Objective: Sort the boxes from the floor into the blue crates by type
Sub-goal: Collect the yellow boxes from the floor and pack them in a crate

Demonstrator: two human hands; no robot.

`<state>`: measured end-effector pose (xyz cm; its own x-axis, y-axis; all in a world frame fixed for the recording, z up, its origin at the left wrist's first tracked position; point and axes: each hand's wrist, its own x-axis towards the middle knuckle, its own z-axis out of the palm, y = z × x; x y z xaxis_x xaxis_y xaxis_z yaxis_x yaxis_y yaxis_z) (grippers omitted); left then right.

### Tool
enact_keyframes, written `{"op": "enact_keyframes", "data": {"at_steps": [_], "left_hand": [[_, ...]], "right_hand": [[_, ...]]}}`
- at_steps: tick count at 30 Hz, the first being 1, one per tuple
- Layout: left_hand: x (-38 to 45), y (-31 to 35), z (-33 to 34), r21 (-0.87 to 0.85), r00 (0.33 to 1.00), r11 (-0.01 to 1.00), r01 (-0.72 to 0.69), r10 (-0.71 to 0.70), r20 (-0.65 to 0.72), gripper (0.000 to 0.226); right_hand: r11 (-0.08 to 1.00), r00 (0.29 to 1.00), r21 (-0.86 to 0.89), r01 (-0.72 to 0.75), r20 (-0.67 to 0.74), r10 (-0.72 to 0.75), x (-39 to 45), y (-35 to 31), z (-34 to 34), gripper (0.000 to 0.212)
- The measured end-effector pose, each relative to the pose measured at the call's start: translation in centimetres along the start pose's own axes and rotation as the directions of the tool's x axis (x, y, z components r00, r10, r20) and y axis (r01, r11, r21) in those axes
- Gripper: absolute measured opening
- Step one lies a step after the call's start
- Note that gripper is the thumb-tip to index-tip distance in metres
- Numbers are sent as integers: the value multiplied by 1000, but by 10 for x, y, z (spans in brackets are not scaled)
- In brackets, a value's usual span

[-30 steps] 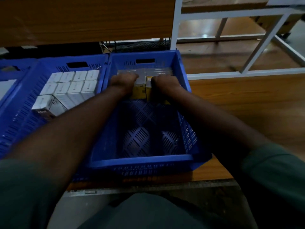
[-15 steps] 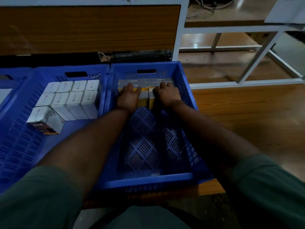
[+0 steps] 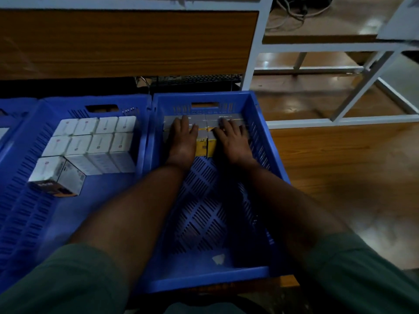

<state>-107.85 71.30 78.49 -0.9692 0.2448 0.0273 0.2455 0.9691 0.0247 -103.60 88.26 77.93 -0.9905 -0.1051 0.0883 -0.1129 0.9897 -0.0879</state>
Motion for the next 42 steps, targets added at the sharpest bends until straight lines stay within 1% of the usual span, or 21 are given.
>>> {"op": "enact_keyframes", "data": {"at_steps": [1, 4, 6, 8, 9, 11, 13, 14, 16, 18, 19, 21, 23, 26, 29, 33, 36, 39, 41, 42], "left_hand": [[1, 2, 3, 38, 1000, 999, 27, -28, 14, 82], [11, 2, 13, 75, 1000, 997, 5, -7, 26, 100], [14, 2, 17, 77, 999, 996, 41, -42, 9, 105], [18, 7, 24, 113, 998, 993, 37, -31, -49, 89], [21, 9, 26, 100, 997, 994, 47, -41, -69, 81], [27, 11, 34, 75, 990, 996, 48, -37, -139, 70], [30, 9, 44, 88, 978, 995, 37, -18, -208, 62], [30, 7, 50, 91, 972, 996, 26, -4, -236, 61], [30, 7, 49, 101, 972, 994, 33, -9, -233, 61], [27, 7, 45, 112, 972, 993, 48, -20, -236, 65], [26, 8, 45, 109, 973, 993, 54, -28, -228, 69], [27, 8, 43, 92, 978, 994, 58, -39, -206, 72], [28, 5, 42, 129, 975, 989, 77, -47, -216, 68], [30, 3, 47, 82, 979, 996, 48, -31, -200, 66], [28, 8, 48, 81, 971, 993, 82, -61, -232, 67], [28, 7, 47, 77, 973, 994, 82, -63, -222, 65], [25, 7, 42, 49, 978, 997, 58, -46, -206, 65], [26, 5, 27, 9, 997, 1000, 24, -23, -76, 66], [23, -1, 16, -3, 999, 999, 34, -34, 21, 75], [18, -4, 12, -13, 999, 999, 37, -37, 34, 82]], "right_hand": [[1000, 1000, 8, -3, 5, 3, 0, -1, 4, 75], [998, 999, 56, -37, -32, 39, 6, -1, 12, 94], [1000, 999, 1, -27, -17, 27, 13, 1, 14, 95], [999, 1000, -41, -4, -10, 3, 20, 5, 16, 92], [999, 1000, -50, -1, -19, 0, 22, 6, 16, 91], [999, 999, -54, -3, -47, 1, 24, 5, 19, 91], [999, 996, -43, 1, -91, -5, 23, 6, 26, 87], [1000, 993, -30, 0, -118, -3, 24, 6, 28, 83], [1000, 987, -14, 3, -162, -6, 30, 5, 30, 76], [1000, 984, -26, 16, -178, -21, 34, 4, 28, 68], [999, 987, -42, 20, -160, -26, 35, 4, 26, 67], [995, 997, -95, 24, -76, -31, 33, 5, 21, 76], [989, 1000, -148, 17, -11, -18, 32, 7, 20, 87], [988, 1000, -152, -12, -10, 10, 33, 6, 23, 85], [989, 1000, -148, -23, -2, 23, 33, 5, 23, 86], [989, 999, -142, -35, -12, 33, 32, 2, 21, 95], [988, 999, -151, -42, 24, 46, 30, -1, 18, 98], [993, 998, -119, -22, 61, 30, 33, -1, 11, 94], [997, 991, -82, 3, 132, 8, 37, 1, 2, 92], [998, 986, -65, 2, 167, 9, 38, 1, -3, 94]]}}
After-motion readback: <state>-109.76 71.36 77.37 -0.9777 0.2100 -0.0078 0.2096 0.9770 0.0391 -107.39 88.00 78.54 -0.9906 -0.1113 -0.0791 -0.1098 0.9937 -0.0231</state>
